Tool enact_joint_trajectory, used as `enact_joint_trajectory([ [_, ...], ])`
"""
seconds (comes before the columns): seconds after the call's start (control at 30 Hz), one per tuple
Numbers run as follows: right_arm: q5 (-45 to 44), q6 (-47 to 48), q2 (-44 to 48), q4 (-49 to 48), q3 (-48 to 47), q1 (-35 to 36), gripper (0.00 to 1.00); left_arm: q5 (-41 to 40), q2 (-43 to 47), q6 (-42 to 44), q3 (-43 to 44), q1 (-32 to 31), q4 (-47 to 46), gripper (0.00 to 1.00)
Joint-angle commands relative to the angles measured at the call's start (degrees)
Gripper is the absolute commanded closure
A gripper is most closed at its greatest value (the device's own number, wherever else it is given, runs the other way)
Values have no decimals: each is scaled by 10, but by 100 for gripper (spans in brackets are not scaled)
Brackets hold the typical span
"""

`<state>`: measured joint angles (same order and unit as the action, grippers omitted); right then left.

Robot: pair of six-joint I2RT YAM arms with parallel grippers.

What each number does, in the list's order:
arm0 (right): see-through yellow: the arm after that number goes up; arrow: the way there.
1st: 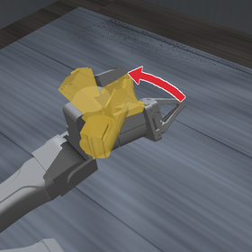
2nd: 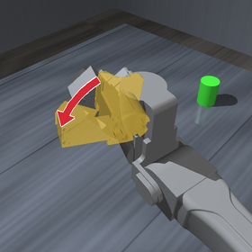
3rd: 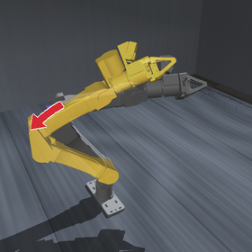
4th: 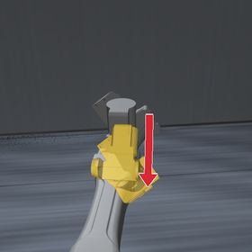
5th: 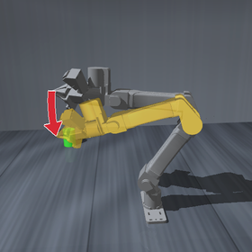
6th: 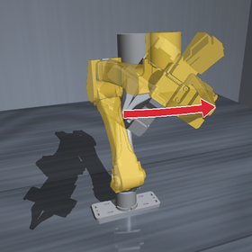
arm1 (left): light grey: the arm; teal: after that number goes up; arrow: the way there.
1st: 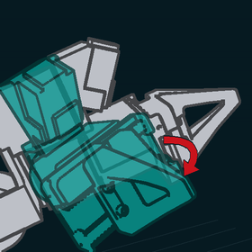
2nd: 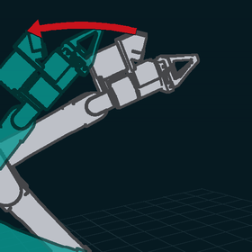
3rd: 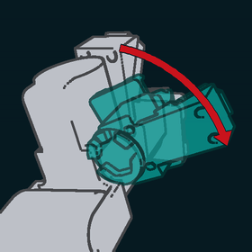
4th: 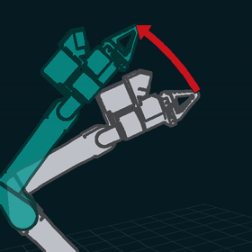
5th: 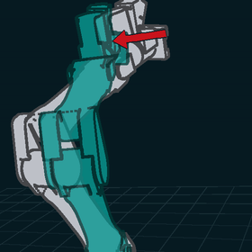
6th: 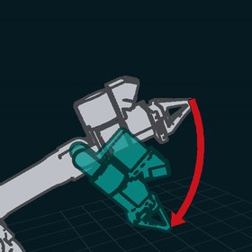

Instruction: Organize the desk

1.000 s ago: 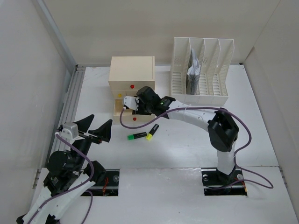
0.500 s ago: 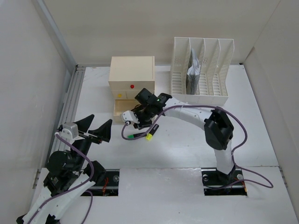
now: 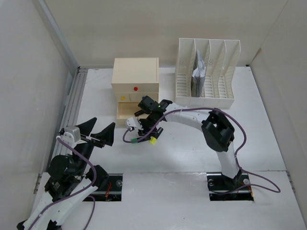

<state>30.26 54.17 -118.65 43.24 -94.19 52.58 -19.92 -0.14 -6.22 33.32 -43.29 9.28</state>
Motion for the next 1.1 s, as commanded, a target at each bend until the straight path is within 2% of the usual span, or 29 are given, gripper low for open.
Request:
enact_joint_trajectory([
  [0.0, -18, -34, -10, -56, 8, 0, 60, 5, 102, 8, -2, 1, -28, 9],
  [0.27, -38, -59, -26, -87, 18, 0, 57, 5, 102, 8, -2, 1, -28, 9],
  [0.8, -43, -64, -53, -81, 18, 16, 55, 5, 102, 8, -2, 1, -28, 9],
  [1.07, -12, -54, -30, -55, 13, 21, 55, 5, 102, 8, -2, 1, -28, 9],
])
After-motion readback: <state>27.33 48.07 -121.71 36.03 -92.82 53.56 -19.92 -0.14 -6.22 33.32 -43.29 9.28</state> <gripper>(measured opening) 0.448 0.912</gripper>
